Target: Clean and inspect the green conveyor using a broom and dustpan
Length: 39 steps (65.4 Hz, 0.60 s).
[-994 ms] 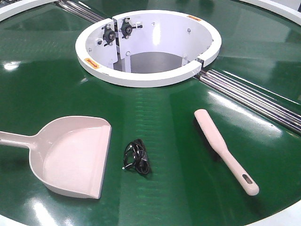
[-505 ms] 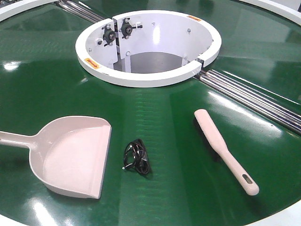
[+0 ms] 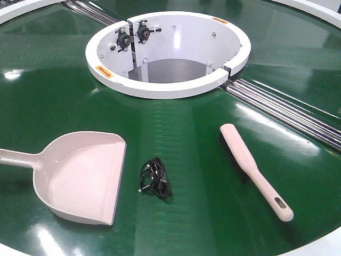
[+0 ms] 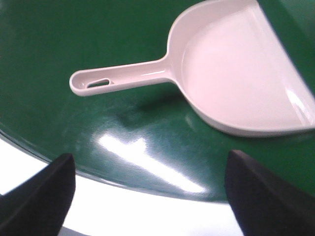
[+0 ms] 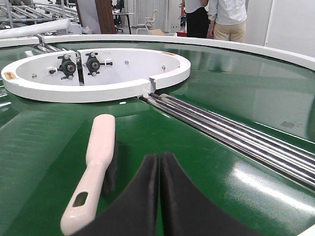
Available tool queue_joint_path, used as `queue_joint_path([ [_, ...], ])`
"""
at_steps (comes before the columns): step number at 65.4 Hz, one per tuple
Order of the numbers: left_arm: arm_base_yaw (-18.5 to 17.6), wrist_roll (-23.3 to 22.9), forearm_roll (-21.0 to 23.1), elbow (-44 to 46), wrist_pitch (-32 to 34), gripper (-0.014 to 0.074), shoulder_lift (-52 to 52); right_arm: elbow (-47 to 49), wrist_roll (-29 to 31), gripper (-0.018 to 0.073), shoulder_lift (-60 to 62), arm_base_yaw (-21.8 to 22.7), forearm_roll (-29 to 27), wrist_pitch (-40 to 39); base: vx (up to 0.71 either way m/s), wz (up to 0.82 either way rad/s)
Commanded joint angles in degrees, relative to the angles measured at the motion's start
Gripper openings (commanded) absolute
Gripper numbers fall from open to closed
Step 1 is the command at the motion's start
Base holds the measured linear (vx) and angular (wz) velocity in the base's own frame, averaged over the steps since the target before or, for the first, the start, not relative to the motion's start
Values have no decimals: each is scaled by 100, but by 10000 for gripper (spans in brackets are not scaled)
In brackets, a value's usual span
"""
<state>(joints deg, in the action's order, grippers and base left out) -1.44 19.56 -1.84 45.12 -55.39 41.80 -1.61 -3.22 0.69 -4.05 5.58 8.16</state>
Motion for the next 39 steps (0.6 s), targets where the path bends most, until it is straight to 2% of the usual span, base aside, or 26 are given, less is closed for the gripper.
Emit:
queue_joint_path([
  [1,2,1073,184,724,-132,569,618,-19,19,-8,59,-4,4,-421,0,0],
  [13,2,2927,510,1639,-236,569,1909,-19,19,-8,59,-4,4,-421,0,0],
  [20,2,3909,516,1944,-258,569,2499,-19,19,-8,59,-4,4,-421,0,0],
  [28,2,4470,184,2002,-205,569,2985,-19,19,-8,59,-4,4,-421,0,0],
  [39,2,4570,-461,2008,-221,569,3613,-19,19,-8,59,-4,4,-421,0,0],
])
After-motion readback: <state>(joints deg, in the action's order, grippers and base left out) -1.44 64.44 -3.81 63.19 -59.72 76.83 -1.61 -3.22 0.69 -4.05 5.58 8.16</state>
